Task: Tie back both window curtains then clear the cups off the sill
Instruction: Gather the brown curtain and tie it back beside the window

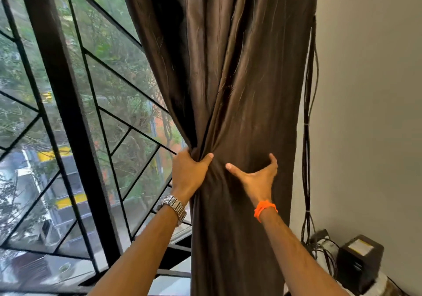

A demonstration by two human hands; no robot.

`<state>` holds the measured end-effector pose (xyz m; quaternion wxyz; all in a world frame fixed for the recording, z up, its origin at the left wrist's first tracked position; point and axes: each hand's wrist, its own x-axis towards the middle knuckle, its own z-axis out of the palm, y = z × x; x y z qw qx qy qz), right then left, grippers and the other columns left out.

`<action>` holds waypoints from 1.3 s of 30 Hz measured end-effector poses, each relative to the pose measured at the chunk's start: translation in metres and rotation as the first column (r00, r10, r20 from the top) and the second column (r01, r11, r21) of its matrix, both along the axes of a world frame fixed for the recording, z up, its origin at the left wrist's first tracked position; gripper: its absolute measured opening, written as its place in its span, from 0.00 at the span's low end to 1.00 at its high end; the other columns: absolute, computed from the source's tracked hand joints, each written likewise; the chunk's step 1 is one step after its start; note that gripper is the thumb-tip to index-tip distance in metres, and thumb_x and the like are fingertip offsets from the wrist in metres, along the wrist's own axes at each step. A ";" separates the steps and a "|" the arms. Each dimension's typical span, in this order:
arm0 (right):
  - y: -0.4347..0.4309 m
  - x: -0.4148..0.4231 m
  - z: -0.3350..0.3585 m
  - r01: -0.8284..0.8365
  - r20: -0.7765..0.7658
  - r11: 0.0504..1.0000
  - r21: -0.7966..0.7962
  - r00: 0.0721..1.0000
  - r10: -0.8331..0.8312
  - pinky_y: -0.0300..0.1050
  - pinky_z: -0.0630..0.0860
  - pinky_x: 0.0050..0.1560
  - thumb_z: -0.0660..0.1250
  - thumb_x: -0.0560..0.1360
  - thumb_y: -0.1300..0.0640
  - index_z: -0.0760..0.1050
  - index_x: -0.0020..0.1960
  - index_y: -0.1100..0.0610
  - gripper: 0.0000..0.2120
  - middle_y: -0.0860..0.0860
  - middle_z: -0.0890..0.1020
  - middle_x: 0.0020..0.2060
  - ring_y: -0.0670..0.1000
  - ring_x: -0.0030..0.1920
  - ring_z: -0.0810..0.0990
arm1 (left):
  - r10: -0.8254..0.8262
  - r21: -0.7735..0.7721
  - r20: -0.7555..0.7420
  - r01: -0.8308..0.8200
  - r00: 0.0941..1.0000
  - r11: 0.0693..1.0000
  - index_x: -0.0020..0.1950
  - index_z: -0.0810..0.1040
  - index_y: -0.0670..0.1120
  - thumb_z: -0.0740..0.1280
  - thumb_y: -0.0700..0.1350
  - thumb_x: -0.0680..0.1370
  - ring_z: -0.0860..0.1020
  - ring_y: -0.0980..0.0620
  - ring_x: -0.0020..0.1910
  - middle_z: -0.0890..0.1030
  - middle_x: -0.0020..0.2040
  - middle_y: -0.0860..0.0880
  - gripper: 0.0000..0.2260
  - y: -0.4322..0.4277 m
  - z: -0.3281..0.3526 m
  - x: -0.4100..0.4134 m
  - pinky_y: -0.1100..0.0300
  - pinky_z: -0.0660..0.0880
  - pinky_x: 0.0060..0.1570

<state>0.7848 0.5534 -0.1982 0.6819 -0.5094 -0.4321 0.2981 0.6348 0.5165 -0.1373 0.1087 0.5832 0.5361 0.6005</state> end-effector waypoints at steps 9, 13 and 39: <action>0.028 -0.027 0.006 -0.265 -0.039 0.958 0.113 0.962 0.271 0.41 0.81 0.51 0.83 0.60 0.53 0.82 0.49 0.50 0.20 0.46 0.86 0.46 0.46 0.48 0.85 | 0.048 0.002 0.017 -0.048 0.999 0.999 0.57 0.80 0.42 0.75 0.44 0.72 0.82 0.49 0.52 0.84 0.52 0.48 0.15 0.008 0.004 -0.026 0.54 0.79 0.52; 0.015 -0.024 0.008 -0.124 0.054 0.980 0.157 0.992 0.117 0.29 0.77 0.37 0.81 0.64 0.54 0.85 0.44 0.56 0.12 0.45 0.85 0.38 0.42 0.40 0.84 | 0.166 0.037 -0.029 -0.165 0.986 0.986 0.59 0.79 0.43 0.73 0.42 0.72 0.81 0.43 0.53 0.84 0.53 0.44 0.16 0.013 0.002 -0.016 0.54 0.78 0.50; -0.032 -0.036 -0.003 -0.607 0.541 0.787 -0.109 0.629 0.559 0.41 0.73 0.64 0.61 0.68 0.64 0.55 0.78 0.57 0.39 0.55 0.73 0.69 0.51 0.67 0.74 | -0.108 -0.152 -0.004 0.106 0.994 0.983 0.55 0.79 0.43 0.71 0.51 0.75 0.81 0.47 0.47 0.83 0.48 0.45 0.15 0.015 -0.008 0.036 0.53 0.78 0.46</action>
